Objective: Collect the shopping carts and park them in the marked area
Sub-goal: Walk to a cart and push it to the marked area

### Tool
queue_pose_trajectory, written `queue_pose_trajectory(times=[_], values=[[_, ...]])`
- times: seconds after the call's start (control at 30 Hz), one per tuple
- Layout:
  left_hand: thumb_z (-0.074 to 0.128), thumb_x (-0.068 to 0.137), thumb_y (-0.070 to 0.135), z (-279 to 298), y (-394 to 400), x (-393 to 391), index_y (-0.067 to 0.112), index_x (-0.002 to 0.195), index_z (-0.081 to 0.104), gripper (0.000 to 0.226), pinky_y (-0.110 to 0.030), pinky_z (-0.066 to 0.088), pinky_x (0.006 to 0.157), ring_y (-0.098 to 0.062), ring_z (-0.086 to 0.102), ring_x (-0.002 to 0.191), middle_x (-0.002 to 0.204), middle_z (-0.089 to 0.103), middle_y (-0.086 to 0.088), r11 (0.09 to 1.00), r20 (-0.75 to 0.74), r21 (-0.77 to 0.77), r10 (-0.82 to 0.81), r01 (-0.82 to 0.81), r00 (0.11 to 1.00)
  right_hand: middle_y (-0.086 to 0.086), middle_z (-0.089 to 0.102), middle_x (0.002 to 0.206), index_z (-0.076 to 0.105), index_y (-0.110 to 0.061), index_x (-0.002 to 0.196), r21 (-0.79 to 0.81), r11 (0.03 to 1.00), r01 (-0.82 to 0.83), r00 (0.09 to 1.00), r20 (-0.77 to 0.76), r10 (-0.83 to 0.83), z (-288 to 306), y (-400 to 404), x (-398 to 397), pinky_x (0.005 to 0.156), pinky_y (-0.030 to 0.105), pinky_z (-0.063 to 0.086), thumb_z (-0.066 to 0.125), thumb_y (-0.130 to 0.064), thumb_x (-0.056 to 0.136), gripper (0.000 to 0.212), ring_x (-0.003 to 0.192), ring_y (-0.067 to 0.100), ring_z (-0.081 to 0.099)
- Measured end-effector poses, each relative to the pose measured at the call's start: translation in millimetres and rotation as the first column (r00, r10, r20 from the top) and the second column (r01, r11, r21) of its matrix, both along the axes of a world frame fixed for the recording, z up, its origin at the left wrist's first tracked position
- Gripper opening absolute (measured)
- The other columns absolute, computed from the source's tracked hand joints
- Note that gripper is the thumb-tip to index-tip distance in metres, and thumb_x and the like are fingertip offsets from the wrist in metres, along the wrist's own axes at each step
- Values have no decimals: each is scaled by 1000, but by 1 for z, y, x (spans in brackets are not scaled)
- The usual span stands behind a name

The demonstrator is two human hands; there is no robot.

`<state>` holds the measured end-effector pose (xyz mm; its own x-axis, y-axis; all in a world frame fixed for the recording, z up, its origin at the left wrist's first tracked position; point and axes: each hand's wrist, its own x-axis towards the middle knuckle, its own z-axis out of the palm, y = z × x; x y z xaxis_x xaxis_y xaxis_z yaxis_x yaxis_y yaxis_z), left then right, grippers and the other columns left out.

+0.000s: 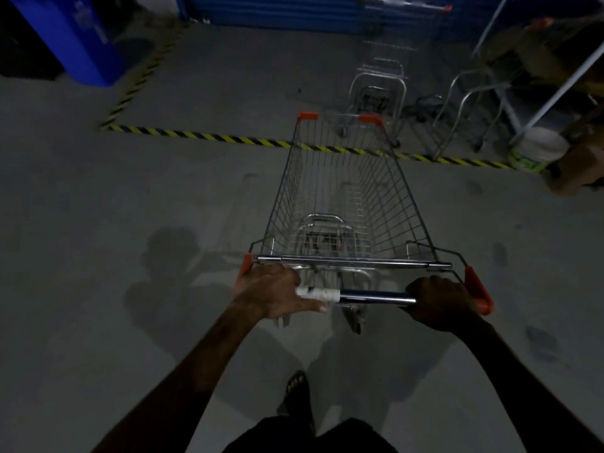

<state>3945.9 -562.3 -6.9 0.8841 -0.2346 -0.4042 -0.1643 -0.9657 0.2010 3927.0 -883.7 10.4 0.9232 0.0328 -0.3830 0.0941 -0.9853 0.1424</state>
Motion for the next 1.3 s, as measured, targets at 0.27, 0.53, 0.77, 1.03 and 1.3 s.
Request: queue_pose_trajectory(times=[0.27, 0.53, 0.77, 1.03, 1.3], values=[[25, 45, 120, 0, 23, 153, 39, 99, 73, 109, -63, 8, 124, -11, 63, 123, 111, 73, 20, 999, -3, 24, 32, -32, 999, -7, 72, 110, 71, -37, 111, -35, 996, -86, 994, 71, 88, -13, 16, 163, 91, 36, 54, 54, -73, 89, 45, 107, 23, 71], [26, 49, 118, 0, 41, 325, 37, 93, 71, 103, -65, 13, 124, -12, 62, 125, 115, 71, 22, 995, 7, 86, 47, -47, 999, 5, 73, 80, 78, -28, 84, 39, 992, -119, 984, 137, 113, -33, 31, 348, 72, 46, 60, 92, -49, 61, 35, 74, 37, 74], [31, 56, 115, 10, 45, 486, 36, 82, 65, 90, -63, 17, 124, -9, 62, 122, 97, 64, 25, 992, -9, 83, 97, -96, 995, -6, 75, 104, 72, -36, 102, 74, 994, -79, 997, 22, 78, -9, 48, 525, 89, 33, 54, 64, -57, 80, 32, 101, 21, 74], [31, 54, 115, 11, 71, 654, 33, 77, 63, 90, -60, 18, 124, -7, 62, 120, 94, 62, 25, 990, 2, 74, 123, -123, 992, -5, 75, 109, 74, -36, 107, 73, 996, -58, 998, 12, 57, 3, 80, 698, 90, 33, 54, 66, -54, 82, 31, 105, 23, 73], [21, 46, 119, -3, 109, 825, 37, 81, 67, 100, -61, 18, 124, -7, 63, 119, 102, 69, 24, 990, 41, 83, 111, -114, 993, -2, 75, 106, 74, -36, 108, 83, 995, -50, 998, 43, 46, -9, 112, 862, 89, 35, 53, 62, -61, 85, 36, 104, 26, 73]])
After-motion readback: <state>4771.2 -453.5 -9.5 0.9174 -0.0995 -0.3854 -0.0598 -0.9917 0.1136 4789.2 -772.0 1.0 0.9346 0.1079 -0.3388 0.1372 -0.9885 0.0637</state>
